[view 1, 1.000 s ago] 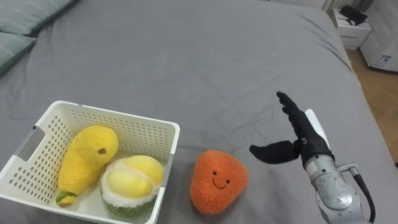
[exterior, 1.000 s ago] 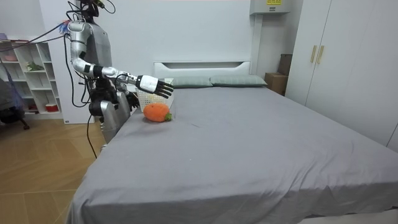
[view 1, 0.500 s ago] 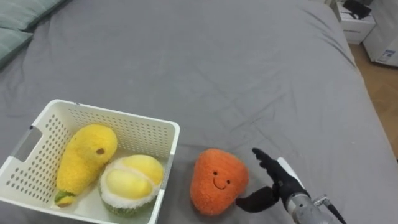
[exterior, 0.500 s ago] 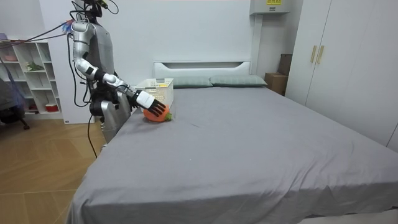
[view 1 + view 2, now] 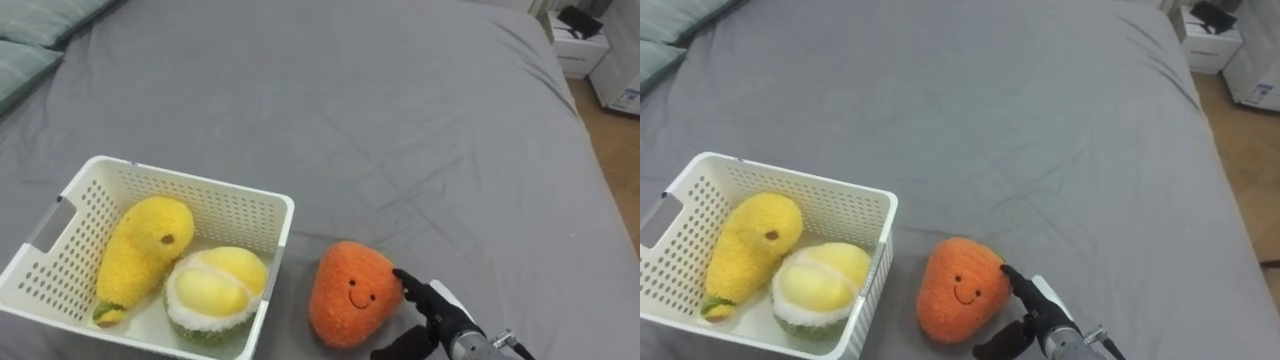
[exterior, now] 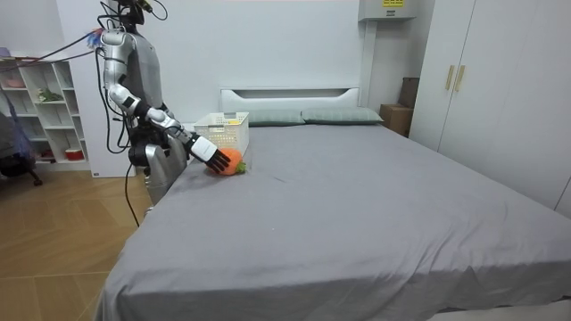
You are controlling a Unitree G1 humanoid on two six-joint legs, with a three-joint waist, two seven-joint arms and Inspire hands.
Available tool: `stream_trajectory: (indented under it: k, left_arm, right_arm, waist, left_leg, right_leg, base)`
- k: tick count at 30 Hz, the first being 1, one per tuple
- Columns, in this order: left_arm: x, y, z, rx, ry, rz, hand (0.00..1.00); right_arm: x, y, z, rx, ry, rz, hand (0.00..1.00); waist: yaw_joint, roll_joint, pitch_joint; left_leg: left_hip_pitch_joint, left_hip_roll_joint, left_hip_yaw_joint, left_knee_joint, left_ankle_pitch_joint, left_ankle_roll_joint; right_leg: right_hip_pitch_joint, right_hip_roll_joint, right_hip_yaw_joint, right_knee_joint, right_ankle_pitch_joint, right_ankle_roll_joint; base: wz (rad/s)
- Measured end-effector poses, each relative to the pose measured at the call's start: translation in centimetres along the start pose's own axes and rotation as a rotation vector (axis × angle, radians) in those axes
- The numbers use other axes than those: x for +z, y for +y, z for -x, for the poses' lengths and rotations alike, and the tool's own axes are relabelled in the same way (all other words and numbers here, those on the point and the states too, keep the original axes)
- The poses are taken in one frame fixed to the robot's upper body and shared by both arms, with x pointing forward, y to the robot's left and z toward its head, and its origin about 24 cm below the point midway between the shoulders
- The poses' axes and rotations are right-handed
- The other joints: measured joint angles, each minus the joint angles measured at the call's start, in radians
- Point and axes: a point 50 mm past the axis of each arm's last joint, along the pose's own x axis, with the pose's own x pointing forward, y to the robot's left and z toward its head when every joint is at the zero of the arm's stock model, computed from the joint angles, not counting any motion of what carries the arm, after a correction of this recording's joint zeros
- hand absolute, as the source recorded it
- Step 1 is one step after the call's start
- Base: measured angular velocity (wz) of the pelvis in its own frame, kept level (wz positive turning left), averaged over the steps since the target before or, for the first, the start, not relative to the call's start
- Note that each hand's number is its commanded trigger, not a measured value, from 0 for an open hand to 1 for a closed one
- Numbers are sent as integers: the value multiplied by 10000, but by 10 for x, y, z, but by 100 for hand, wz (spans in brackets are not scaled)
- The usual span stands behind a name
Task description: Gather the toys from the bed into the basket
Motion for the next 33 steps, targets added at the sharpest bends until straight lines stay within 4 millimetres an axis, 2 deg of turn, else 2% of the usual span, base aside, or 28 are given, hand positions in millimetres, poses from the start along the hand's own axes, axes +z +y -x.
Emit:
stream_trajectory:
  k: [5,10,17,23,27,33]
  left_arm:
    - [1,-1,0,-29,-116,-63,0]
    - [3,-4,1,-125,-255,-205,0]
    - [6,-5,2,-146,-438,-188,0]
    - [2,-6,4,-152,-385,-261,0]
    - [-2,-7,5,-162,-264,-263,0]
    - [-13,-7,7,-236,11,-341,0]
  right_arm:
    - [1,-1,0,-102,-19,1,0]
    - [2,0,-1,-315,-27,301,0]
    - [9,1,-3,-545,-225,622,0]
    - [23,-4,-3,-813,-758,489,0]
    - [33,-6,-6,-924,-1063,487,0]
    - [58,-18,-9,-1530,-1907,467,0]
  waist:
    - [37,20,7]
    - [235,32,10]
    - [275,93,40]
    - [419,137,9]
    - [523,81,-27]
    - [528,58,-9]
  left_leg:
    - [5,-8,-100,28,0,-2]
    - [3,-10,-104,43,1,-2]
    - [-103,-17,-134,172,-32,1]
    - [-98,-14,-136,174,-31,-1]
    - [-94,-21,-191,173,-28,-1]
    - [85,-34,-332,167,-29,0]
  right_leg:
    - [51,-13,-129,-4,0,0]
    - [67,-20,-161,-3,0,0]
    - [53,-21,-190,-4,0,1]
    - [57,-21,-208,-2,-1,1]
    - [76,-32,-267,-1,-1,1]
    - [297,-40,-416,-10,-2,3]
  base:
    - [7]
    - [0]
    - [1]
    - [0]
    - [3]
    - [5]
